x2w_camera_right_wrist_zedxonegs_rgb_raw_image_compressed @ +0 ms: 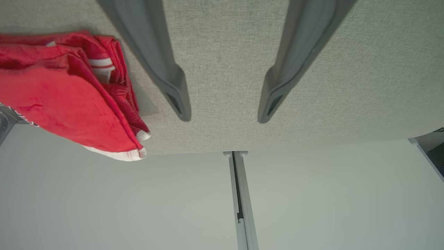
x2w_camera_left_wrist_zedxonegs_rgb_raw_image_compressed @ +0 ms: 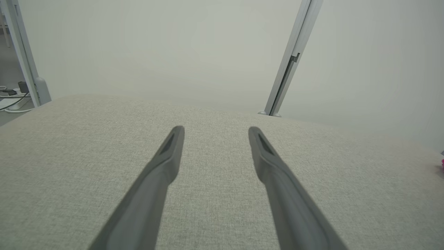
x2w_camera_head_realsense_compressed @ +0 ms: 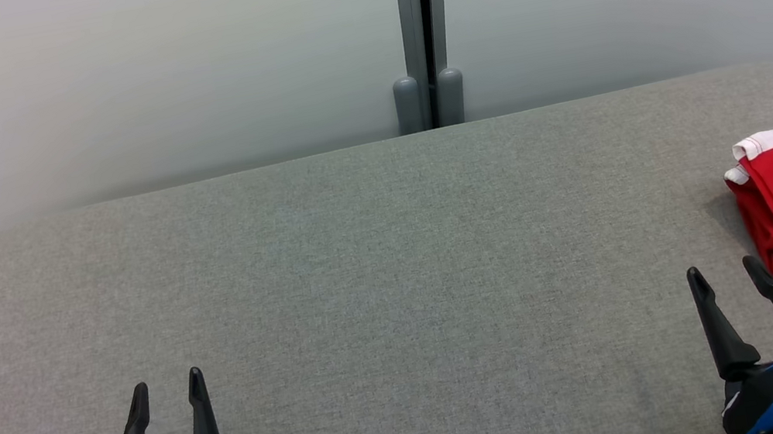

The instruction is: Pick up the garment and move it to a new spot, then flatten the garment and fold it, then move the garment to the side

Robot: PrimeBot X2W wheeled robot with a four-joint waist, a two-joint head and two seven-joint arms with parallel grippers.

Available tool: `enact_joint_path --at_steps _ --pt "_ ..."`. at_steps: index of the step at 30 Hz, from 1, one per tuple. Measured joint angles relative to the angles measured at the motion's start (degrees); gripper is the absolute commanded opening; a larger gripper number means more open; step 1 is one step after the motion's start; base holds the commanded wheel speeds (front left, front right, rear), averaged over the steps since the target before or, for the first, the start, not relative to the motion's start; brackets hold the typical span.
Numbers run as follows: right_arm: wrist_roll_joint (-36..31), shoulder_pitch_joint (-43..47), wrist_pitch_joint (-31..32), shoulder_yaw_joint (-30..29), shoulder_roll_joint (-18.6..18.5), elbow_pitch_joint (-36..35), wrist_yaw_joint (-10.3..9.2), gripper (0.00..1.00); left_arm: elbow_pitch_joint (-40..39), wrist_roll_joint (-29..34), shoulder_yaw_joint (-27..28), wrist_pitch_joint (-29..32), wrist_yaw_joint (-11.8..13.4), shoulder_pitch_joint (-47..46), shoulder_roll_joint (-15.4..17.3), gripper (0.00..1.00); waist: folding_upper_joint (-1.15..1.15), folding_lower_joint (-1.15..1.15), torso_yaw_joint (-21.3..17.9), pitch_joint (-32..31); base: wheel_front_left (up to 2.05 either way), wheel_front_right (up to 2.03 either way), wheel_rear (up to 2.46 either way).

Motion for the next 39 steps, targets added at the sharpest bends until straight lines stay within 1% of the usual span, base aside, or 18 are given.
enact_joint_path --at_steps 1,2,11,27,39 --pt "0.1 0.0 0.0 0.0 0.0 0.1 0.0 1.0 0.0 0.0 0.0 0.0 0.0 0.0 0.0 1.0 0.0 0.0 0.0 0.0 0.0 0.0 0.0" --pt "0.1 -0.1 0.0 -0.1 0.0 0.2 0.0 0.0 0.0 -0.1 0.0 0.0 0.0 0.0 0.0 0.0 0.0 0.0 0.0 0.0 0.0 0.0 0.0" --pt "0.3 1.5 0.5 0.2 0.9 4.9 0.0 0.0 3.9 -0.8 -0.7 0.5 0.0 3.2 -1.1 0.0 0.0 0.0 0.1 0.1 0.0 0.0 0.0" --pt "17.1 1.1 2.0 -0.2 1.0 5.7 -0.01 0.0 2.1 -15.7 1.3 4.9 0.0 2.9 -1.7 0.0 0.0 0.0 0.2 0.0 0.0 0.0 0.0" --pt "28.0 0.0 2.9 -0.4 1.1 6.0 -0.01 0.0 0.5 -25.4 2.8 7.6 0.0 2.1 -2.0 0.0 0.0 0.0 0.3 0.0 0.0 0.0 0.0"
